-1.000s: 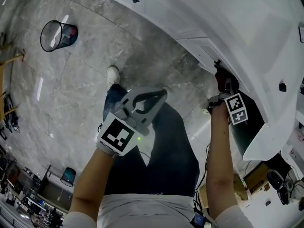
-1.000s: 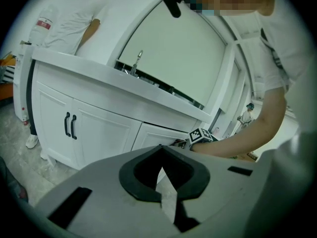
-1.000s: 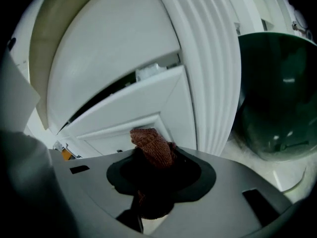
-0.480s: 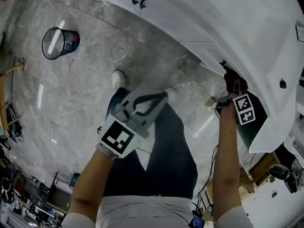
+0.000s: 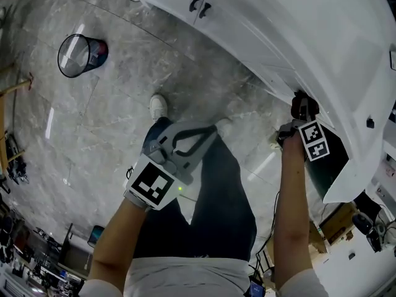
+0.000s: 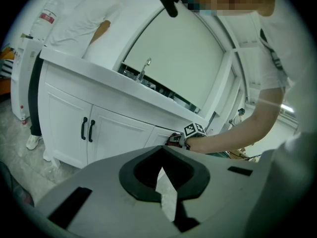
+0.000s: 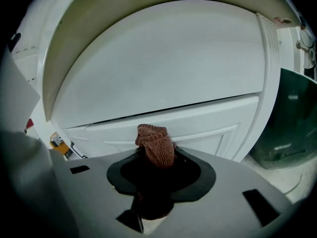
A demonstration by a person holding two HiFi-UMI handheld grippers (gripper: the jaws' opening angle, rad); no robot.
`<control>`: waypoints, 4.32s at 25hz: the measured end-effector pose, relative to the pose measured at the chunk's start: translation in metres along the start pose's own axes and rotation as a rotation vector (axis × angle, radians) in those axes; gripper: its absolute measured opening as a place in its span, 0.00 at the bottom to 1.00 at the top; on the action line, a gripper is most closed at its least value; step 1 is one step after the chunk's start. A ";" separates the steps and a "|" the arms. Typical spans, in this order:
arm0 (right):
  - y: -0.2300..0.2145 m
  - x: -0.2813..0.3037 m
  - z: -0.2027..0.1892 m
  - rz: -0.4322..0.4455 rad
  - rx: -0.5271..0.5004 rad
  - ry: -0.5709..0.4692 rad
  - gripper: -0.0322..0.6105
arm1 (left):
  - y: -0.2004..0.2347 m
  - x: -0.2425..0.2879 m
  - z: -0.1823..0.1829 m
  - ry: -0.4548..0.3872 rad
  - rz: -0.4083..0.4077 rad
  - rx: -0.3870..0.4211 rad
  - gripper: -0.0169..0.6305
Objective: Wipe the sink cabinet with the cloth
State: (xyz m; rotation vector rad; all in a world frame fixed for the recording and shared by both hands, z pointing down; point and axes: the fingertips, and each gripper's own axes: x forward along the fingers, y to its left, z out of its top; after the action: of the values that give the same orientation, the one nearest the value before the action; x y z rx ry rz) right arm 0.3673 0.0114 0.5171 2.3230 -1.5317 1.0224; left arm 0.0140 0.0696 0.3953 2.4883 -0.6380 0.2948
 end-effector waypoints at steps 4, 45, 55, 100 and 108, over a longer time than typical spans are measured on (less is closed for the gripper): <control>0.024 0.008 -0.005 0.021 -0.024 0.012 0.26 | 0.013 -0.007 0.002 -0.008 0.016 -0.019 0.04; 0.029 0.067 -0.069 0.039 0.094 0.049 0.26 | 0.042 0.024 -0.016 0.027 -0.004 0.058 0.04; 0.003 0.077 -0.079 0.076 0.087 0.081 0.26 | 0.033 0.039 -0.021 0.036 0.006 0.074 0.04; 0.036 0.019 -0.013 0.135 0.053 -0.039 0.26 | 0.023 0.005 -0.013 0.033 -0.010 0.020 0.04; 0.078 0.027 -0.020 0.187 0.042 -0.033 0.26 | 0.033 -0.008 -0.015 0.024 -0.004 0.012 0.04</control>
State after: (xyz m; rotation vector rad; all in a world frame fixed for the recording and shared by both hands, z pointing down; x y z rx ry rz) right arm 0.2976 -0.0344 0.5324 2.2689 -1.7842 1.0726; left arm -0.0108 0.0566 0.4202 2.4934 -0.6235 0.3283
